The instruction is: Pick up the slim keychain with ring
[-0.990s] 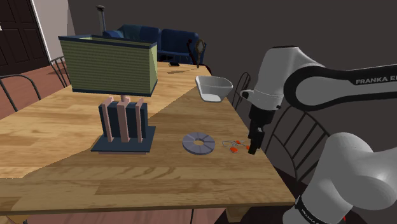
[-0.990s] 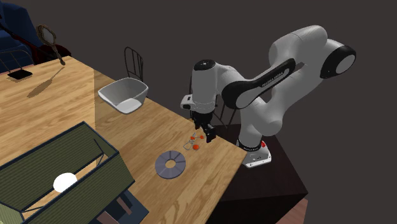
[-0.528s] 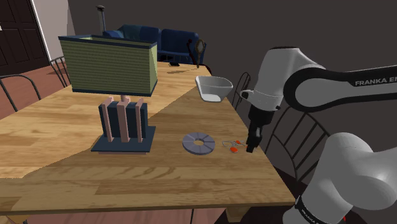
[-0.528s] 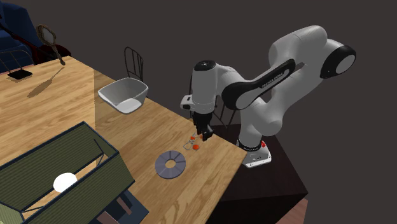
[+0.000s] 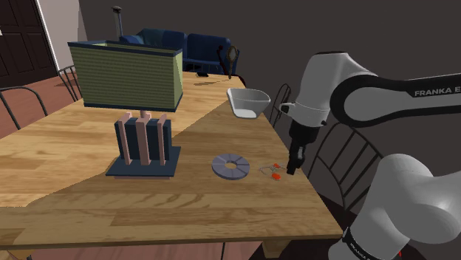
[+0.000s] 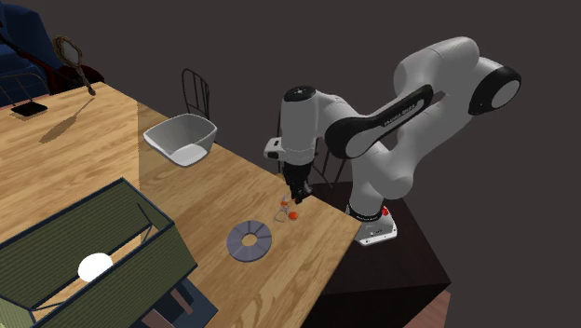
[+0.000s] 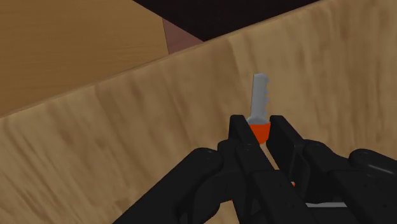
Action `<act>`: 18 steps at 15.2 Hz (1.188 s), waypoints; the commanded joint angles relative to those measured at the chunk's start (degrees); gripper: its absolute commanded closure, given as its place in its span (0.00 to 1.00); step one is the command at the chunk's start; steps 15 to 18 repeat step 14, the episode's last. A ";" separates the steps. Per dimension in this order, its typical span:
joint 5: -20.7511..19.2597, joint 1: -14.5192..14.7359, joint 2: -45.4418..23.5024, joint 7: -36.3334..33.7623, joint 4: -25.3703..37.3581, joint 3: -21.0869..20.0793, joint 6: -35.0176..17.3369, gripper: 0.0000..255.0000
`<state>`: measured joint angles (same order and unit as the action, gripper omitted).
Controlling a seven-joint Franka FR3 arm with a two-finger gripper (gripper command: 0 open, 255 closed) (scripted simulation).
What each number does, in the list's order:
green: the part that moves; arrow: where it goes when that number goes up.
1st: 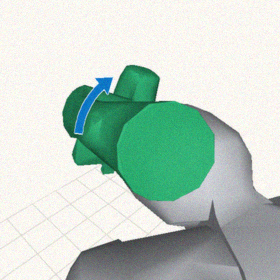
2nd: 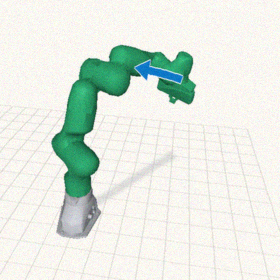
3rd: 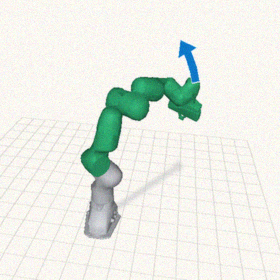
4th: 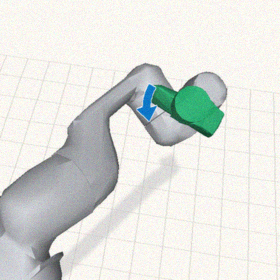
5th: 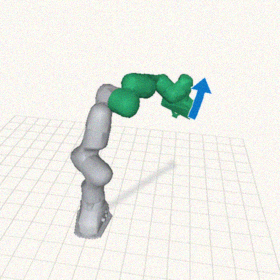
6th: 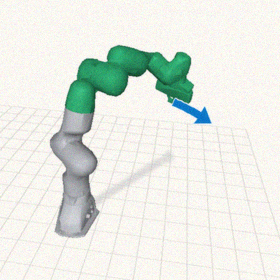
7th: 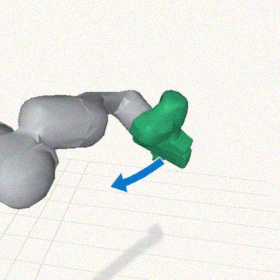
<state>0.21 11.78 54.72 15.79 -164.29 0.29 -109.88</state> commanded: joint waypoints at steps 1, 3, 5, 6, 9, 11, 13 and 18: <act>0.00 -0.01 0.28 0.03 1.19 0.04 1.68 1.00; 0.00 -0.01 0.52 0.01 2.62 0.03 3.36 1.00; 0.00 -0.01 0.67 0.00 4.10 0.03 4.99 1.00; 0.00 0.00 0.73 0.00 4.84 0.02 5.78 1.00; 0.00 0.00 0.77 -0.02 7.13 0.02 8.12 1.00; 0.01 0.00 0.72 -0.03 8.70 0.01 9.63 1.00; 0.01 0.00 0.68 -0.03 9.60 0.01 10.50 1.00; 0.01 0.01 0.67 -0.03 9.61 0.01 10.49 1.00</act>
